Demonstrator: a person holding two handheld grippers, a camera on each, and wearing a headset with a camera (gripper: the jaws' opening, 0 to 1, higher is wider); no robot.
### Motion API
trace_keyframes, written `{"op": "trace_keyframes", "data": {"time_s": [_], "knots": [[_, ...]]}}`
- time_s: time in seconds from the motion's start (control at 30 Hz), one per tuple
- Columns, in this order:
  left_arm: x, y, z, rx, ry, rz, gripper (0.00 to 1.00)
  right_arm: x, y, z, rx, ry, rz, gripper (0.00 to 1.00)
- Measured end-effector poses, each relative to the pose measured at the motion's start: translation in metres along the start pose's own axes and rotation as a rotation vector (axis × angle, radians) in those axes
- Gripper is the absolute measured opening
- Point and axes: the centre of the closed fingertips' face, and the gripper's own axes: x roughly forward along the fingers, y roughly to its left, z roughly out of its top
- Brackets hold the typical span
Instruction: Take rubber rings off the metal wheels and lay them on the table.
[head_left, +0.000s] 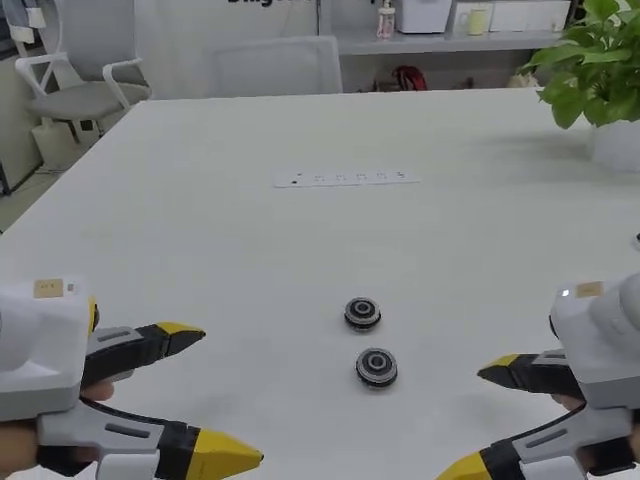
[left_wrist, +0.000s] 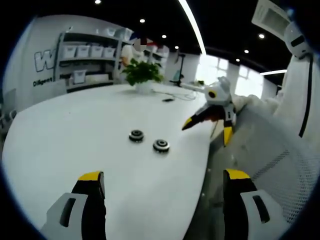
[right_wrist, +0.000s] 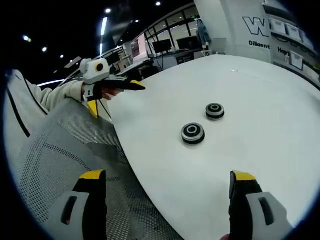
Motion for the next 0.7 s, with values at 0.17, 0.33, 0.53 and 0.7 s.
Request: {"op": "trace_keyframes", "data": {"time_s": [0.17,0.33,0.53,0.7], "knots": [[-0.001,0.001,0.000,-0.001,-0.003,0.004,1.00,0.001,0.002,-0.001,0.005,0.001,0.007,1.00],[-0.003,0.003,0.001,-0.010,-0.015,0.015,1.00,0.003,0.005,-0.004,0.005,0.017,0.021,1.00],[-0.001,0.004,0.002,-0.010,-0.012,0.017,1.00,0.004,0.004,-0.009,0.018,0.030,0.030,1.00],[-0.001,0.002,-0.004,-0.017,0.005,0.014,1.00,0.006,0.008,-0.012,0.013,0.050,0.042,1.00]]}}
